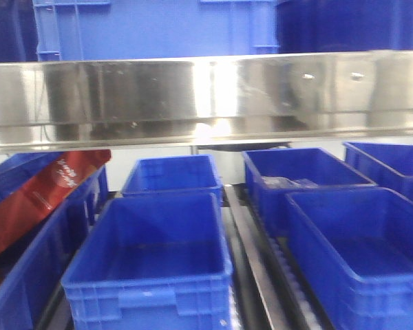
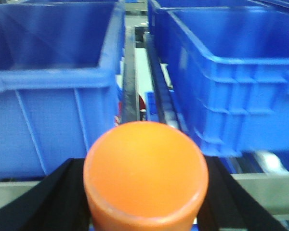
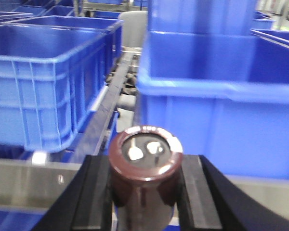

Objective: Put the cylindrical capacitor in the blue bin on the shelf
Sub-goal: 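Turn and drive the base up to the shelf of blue bins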

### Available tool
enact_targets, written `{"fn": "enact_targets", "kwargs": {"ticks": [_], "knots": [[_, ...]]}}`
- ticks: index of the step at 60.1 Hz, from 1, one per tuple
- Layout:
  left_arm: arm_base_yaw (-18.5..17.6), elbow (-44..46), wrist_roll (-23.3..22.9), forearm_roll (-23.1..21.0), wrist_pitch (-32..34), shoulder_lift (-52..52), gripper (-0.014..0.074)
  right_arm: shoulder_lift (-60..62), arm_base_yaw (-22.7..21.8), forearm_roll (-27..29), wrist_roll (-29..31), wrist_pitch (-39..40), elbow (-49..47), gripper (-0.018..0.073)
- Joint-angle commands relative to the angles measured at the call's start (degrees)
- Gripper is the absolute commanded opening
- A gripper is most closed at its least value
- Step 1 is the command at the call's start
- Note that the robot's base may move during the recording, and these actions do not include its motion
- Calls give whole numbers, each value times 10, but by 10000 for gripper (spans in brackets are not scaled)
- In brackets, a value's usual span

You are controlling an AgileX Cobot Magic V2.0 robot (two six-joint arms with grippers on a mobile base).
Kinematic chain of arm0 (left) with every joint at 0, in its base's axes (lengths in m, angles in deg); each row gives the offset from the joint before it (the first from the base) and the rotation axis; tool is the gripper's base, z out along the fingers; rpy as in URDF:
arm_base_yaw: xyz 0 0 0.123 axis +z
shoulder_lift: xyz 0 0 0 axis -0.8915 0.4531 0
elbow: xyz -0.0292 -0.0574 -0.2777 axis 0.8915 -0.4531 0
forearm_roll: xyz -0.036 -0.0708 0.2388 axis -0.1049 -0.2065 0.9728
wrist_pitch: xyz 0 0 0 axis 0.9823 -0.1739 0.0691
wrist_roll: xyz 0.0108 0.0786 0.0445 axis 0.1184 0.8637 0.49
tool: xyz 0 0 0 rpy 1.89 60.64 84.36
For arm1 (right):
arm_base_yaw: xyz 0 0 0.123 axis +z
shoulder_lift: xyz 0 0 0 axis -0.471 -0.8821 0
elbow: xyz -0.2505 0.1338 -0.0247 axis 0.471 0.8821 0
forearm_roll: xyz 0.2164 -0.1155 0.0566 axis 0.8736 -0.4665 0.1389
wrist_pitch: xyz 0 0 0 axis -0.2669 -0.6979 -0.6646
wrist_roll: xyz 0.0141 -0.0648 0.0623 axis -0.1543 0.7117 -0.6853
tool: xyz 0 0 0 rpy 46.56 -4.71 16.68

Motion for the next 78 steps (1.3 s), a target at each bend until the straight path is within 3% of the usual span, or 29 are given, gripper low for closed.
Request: {"fn": "enact_targets", "kwargs": {"ticks": [1, 78], "knots": [[-3, 1, -4, -2, 12, -1, -111, 1, 1, 0, 0, 15, 0, -25], [-3, 1, -4, -2, 12, -1, -111, 1, 1, 0, 0, 15, 0, -25]]}}
